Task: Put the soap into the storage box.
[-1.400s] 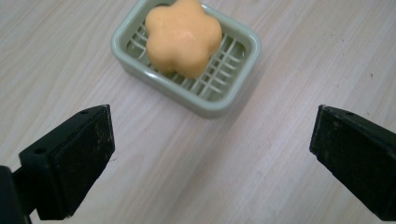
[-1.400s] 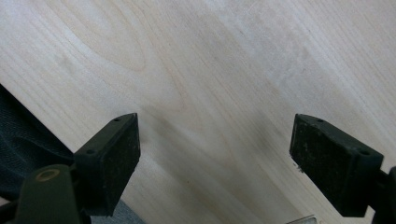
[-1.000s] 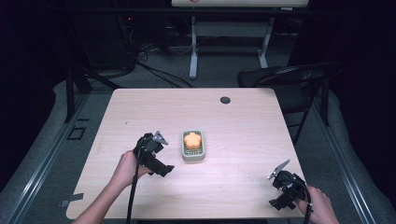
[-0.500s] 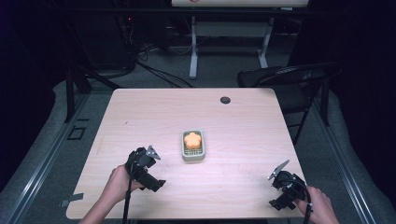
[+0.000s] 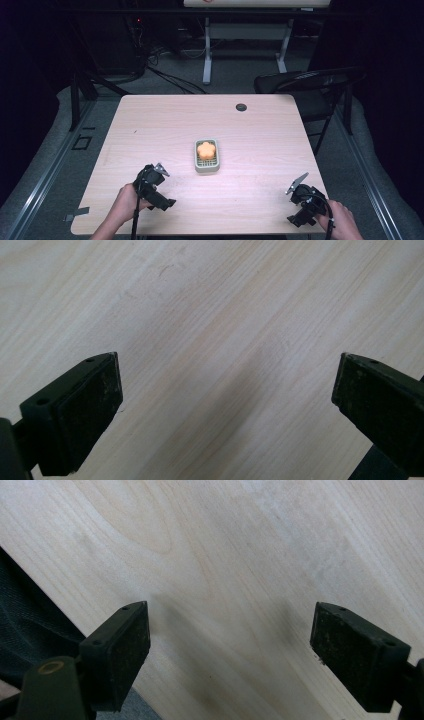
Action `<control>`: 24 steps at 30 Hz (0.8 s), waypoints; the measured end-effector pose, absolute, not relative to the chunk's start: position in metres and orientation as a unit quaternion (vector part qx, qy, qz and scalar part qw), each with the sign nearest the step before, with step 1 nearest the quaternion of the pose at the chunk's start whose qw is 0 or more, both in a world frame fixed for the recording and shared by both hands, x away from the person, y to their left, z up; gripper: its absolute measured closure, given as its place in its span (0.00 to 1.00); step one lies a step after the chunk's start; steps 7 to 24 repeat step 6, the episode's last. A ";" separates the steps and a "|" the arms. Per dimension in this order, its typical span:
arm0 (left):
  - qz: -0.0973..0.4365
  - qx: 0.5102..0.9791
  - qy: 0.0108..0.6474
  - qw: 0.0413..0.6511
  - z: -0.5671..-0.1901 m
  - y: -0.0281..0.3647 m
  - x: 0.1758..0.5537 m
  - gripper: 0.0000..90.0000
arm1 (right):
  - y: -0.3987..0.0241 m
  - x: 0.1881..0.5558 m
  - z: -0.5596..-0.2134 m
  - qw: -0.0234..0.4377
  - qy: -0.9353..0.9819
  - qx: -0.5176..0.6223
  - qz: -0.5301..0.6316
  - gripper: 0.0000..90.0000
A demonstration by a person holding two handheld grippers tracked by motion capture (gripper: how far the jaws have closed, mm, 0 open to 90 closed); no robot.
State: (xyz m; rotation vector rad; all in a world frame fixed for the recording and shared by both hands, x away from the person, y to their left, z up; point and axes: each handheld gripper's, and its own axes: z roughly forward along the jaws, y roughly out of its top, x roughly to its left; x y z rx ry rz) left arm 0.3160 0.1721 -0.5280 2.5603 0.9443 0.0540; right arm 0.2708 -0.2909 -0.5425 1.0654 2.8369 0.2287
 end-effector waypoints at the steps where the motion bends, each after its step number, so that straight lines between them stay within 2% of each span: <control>1: 0.019 0.918 0.340 0.204 -0.528 0.171 0.316 0.00 | -0.291 0.271 -0.542 0.051 0.932 0.350 0.076 0.18; 24: 0.024 0.918 0.339 0.202 -0.529 0.169 0.318 0.00 | -0.292 0.272 -0.543 0.050 0.930 0.355 0.082 0.18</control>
